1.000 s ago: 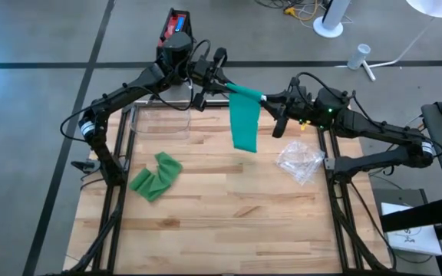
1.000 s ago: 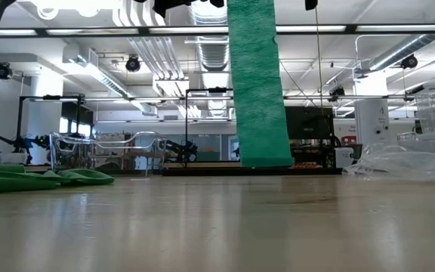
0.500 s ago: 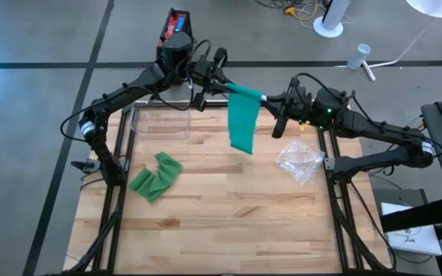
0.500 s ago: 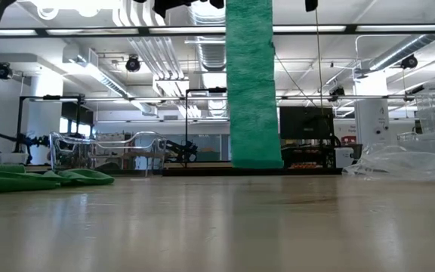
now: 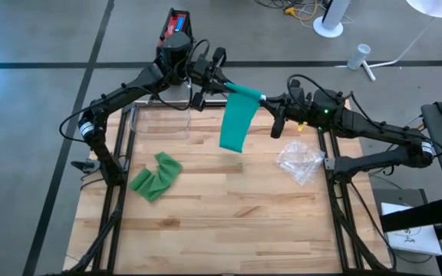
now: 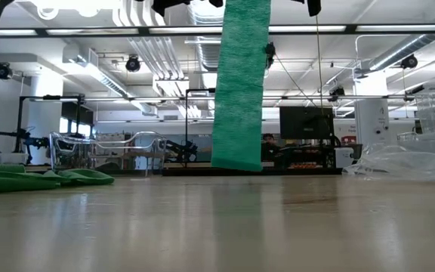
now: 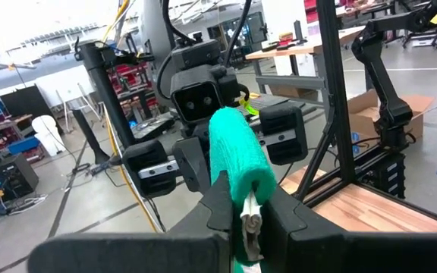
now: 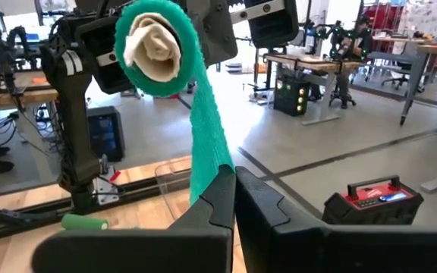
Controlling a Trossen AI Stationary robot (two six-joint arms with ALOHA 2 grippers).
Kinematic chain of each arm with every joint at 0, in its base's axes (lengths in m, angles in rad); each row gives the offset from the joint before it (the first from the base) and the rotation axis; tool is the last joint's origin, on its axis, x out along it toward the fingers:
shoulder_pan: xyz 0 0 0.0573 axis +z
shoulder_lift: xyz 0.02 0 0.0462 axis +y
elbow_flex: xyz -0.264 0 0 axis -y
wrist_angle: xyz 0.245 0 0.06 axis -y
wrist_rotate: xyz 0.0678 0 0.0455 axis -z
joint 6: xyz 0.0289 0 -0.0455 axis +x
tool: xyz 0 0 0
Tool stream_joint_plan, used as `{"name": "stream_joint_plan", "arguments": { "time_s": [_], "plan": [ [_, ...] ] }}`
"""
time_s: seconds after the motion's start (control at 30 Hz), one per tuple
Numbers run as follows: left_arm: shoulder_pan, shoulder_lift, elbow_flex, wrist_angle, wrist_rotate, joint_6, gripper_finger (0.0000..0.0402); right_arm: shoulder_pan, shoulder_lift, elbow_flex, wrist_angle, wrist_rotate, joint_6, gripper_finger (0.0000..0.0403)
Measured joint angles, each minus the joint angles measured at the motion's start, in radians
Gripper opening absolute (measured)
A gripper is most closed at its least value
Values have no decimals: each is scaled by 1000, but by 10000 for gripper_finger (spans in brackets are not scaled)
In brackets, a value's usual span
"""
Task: Roll bandage
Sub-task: Roll the blue bandage
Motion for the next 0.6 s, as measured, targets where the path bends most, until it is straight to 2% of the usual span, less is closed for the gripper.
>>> {"name": "stream_joint_plan", "arguments": {
  "time_s": [0.3,0.6],
  "plan": [
    [-2,0,0,6,1,35,15,0,0,1,57,-86,-6,11],
    [-2,0,0,6,1,42,15,0,-6,27,22,-123,-8,120]
  ]
}}
